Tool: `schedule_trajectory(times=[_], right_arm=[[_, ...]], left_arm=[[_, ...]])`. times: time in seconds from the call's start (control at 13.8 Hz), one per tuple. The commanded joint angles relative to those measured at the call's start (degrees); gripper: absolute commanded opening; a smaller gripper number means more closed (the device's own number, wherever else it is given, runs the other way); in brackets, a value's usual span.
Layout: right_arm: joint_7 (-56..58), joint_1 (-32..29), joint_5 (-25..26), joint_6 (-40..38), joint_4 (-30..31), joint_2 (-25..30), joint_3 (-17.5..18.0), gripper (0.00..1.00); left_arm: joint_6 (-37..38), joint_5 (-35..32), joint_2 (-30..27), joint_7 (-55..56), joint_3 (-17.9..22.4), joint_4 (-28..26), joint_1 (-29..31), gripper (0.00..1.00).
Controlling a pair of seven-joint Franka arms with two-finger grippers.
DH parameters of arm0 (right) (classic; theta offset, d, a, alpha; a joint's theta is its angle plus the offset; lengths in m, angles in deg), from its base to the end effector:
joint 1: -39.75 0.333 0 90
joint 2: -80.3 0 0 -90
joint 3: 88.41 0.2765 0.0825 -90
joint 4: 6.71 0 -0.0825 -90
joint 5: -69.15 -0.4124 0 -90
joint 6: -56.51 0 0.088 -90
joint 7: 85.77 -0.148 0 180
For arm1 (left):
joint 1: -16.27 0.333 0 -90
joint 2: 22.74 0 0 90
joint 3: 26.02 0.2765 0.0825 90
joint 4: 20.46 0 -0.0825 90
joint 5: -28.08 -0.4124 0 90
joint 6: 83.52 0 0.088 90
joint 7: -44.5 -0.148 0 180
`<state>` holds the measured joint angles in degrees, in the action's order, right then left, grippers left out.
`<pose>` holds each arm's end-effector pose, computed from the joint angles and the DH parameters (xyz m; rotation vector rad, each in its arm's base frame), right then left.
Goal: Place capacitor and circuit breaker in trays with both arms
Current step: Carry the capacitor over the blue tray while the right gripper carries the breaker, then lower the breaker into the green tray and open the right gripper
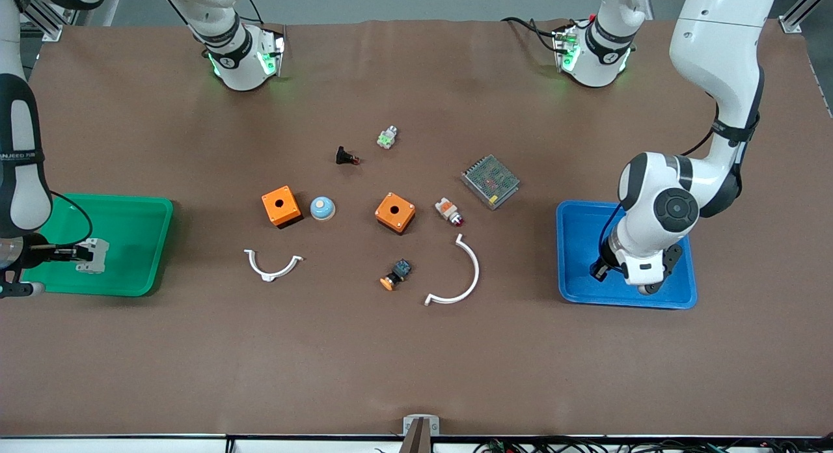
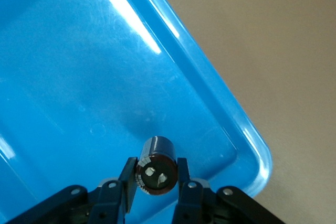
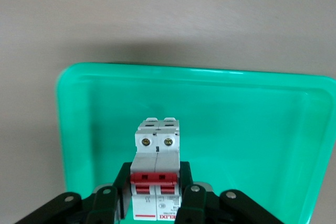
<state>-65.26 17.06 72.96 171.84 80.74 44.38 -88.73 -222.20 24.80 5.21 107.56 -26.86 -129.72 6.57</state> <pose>0.6284 -0.2735 0.1919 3.1274 -0.0158 -0.2398 0.6246 -0.1146 0.1463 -2.8357 -1.3279 -0.0619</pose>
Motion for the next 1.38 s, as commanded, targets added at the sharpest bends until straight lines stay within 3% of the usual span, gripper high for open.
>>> schedule_trajectory(times=[0.0,0.36,0.51,0.65,0.94,1.31], right_arm=[[0.0,-2.3,2.2,0.2,-1.4,-1.9,1.3,0.18],[-0.2,-3.2,2.4,6.7,-0.1,-3.3,1.3,0.22],[-0.2,-3.2,2.4,7.4,0.3,-3.5,1.3,0.31],[-0.5,-3.1,2.4,6.9,0.4,-3.4,1.4,1.00],[-0.9,-2.1,2.5,2.1,-0.3,-0.4,1.5,1.00],[-1.3,1.2,2.2,-9.0,-0.7,10.2,1.7,1.00]], left_arm=[[-0.6,-0.4,-2.2,2.7,-0.5,-1.7,-0.1,0.00],[-0.4,-0.4,-3.6,3.0,-0.8,-1.7,0.0,0.00],[0.3,-0.4,-4.5,4.3,-0.9,-1.7,0.0,0.00],[1.4,-0.4,-4.6,4.3,-1.4,-1.7,0.0,0.00],[1.7,-0.4,-4.0,5.0,-1.5,-2.1,0.0,0.00],[2.4,-0.4,-3.0,5.4,-1.5,-3.4,0.6,0.00]])
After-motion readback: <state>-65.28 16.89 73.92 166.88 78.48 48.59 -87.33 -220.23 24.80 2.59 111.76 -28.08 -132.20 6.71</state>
